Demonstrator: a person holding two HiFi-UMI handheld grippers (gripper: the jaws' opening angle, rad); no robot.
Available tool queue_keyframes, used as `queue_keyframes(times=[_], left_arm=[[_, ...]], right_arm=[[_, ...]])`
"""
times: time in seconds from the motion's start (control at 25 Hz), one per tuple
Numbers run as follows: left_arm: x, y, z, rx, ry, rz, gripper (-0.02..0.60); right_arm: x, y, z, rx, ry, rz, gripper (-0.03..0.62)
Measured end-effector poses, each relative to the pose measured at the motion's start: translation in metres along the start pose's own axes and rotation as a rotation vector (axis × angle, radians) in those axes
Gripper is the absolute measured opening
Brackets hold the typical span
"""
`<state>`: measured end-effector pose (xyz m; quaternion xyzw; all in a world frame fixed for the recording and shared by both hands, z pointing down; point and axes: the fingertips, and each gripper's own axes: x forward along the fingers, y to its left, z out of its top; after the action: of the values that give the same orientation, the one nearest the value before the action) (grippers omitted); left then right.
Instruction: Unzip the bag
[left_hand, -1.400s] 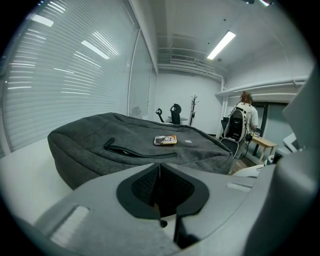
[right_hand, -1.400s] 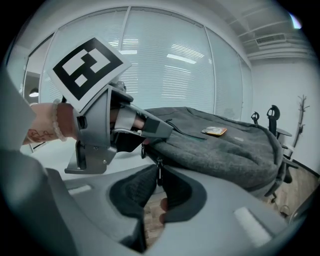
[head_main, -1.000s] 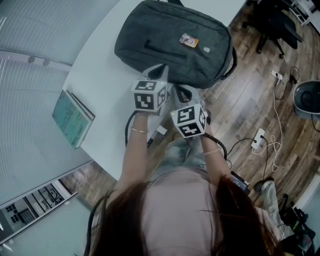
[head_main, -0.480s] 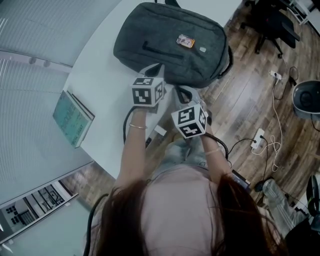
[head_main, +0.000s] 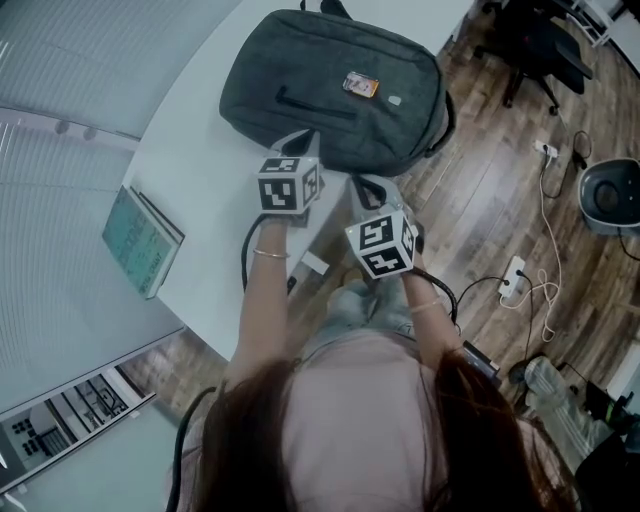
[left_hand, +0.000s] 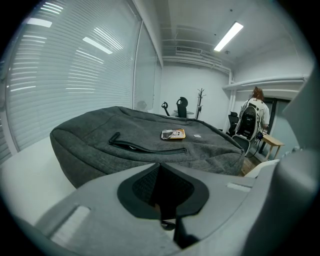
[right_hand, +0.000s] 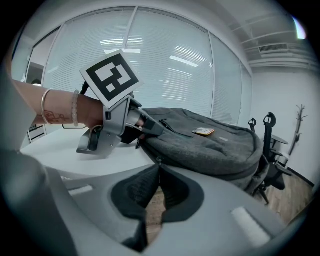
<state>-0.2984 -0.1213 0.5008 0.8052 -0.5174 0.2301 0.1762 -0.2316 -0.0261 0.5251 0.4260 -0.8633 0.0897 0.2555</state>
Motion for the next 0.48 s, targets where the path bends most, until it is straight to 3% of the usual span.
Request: queue_keyframes(times=[0.48], left_arm=[[0.000, -0.001, 0.001, 0.009, 0.001, 0.021, 0.010]], right_arm=[[-0.013, -0.015, -0.007, 0.017, 0.000, -0.016, 0.011]])
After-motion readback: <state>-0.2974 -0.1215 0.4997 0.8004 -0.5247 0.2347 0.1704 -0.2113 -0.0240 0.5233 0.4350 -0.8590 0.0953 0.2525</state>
